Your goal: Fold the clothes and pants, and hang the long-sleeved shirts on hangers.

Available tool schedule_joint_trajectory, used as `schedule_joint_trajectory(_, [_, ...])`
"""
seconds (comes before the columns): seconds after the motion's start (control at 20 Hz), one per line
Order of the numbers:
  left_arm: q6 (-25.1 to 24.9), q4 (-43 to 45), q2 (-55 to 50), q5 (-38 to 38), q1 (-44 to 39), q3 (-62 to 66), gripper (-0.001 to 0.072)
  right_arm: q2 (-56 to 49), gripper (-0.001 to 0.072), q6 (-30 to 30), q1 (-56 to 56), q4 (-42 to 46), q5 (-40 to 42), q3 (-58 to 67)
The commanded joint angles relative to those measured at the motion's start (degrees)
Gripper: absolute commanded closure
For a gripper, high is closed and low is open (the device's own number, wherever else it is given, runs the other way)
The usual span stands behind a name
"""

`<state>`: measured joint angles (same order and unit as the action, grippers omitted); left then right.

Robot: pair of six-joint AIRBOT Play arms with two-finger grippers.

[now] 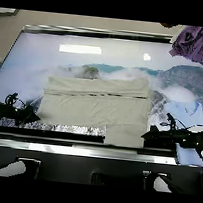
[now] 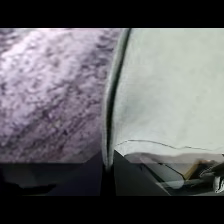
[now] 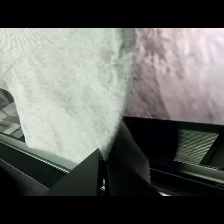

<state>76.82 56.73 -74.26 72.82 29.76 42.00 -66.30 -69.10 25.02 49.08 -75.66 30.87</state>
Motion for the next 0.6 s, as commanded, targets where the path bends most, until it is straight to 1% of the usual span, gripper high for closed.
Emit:
schedule_joint_trajectory(0.0, [9.0,6.3,9.6,5.3,-0.1,0.8,0.0695,9.4,0.0681,-6.0,0.0,2.9,-2.6,0.1])
schedule_joint_trajectory(0.05, [11.1,8.5,13.9,6.6,-0.1,0.7,0.0695,12.9,0.0682,-8.3,0.0,3.9,-3.5,0.1])
schedule_joint_trajectory(0.15, [11.9,10.2,21.0,9.0,-0.1,0.7,0.0695,20.5,0.0682,-12.1,0.0,5.6,-6.4,0.1])
schedule_joint_trajectory(0.2, [13.5,10.4,23.6,9.4,-0.1,0.7,0.0695,24.1,0.0682,-13.3,0.0,5.9,-8.3,0.1])
schedule_joint_trajectory(0.3, [14.1,10.4,26.7,9.3,-0.2,0.7,0.0695,29.0,0.0683,-14.7,0.0,5.8,-11.0,0.1])
schedule_joint_trajectory(0.4, [14.1,10.1,27.2,7.0,-0.2,0.7,0.0695,30.2,0.0683,-15.1,0.0,5.7,-10.3,1.1])
schedule_joint_trajectory(0.55, [13.1,6.9,25.7,-1.3,-0.2,0.8,0.0695,25.6,0.0683,-13.5,0.0,2.6,-5.6,5.0])
